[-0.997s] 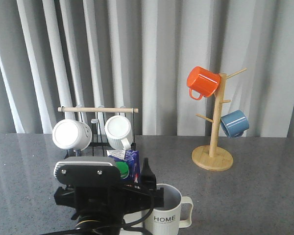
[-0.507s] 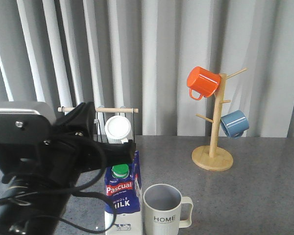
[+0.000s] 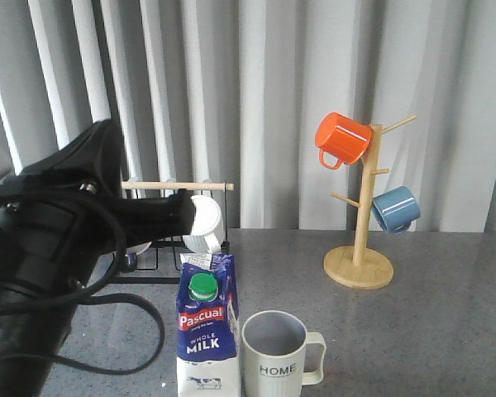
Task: Place milk next to cup
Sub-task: 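Open the left gripper and raise it away from the carton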
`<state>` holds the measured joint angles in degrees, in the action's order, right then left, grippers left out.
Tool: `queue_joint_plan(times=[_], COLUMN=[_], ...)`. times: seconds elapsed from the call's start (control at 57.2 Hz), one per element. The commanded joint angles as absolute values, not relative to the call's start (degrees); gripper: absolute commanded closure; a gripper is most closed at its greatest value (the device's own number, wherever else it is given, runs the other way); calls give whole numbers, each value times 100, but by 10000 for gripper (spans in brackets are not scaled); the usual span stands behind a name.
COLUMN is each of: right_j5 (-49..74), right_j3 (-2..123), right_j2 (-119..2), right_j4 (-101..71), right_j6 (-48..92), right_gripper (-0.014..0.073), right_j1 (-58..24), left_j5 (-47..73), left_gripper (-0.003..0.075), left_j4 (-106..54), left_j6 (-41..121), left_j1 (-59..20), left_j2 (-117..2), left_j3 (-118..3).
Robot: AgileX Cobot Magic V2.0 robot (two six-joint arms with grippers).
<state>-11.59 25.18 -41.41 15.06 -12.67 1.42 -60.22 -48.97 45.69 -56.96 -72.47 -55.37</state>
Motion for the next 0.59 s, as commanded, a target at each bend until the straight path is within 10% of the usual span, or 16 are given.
queue_joint_plan(times=[0.0, 0.262, 0.577], right_j5=[-1570, -1570, -1567], right_j3=[2677, 2677, 2677], right_j2=[-4111, -4111, -4116], right_j4=[1516, 1516, 1516], right_j6=[-1245, -1245, -1245], right_gripper=[603, 603, 603], right_j1=[164, 164, 164], left_j5=[-5714, -4340, -533], left_gripper=[727, 727, 727], left_j4=[-2656, 3903, 4256], left_j6=[3091, -1176, -3465], left_j1=[-5723, -5723, -5700], left_j2=[-7113, -7187, -7140], left_j3=[-5852, -6251, -6277])
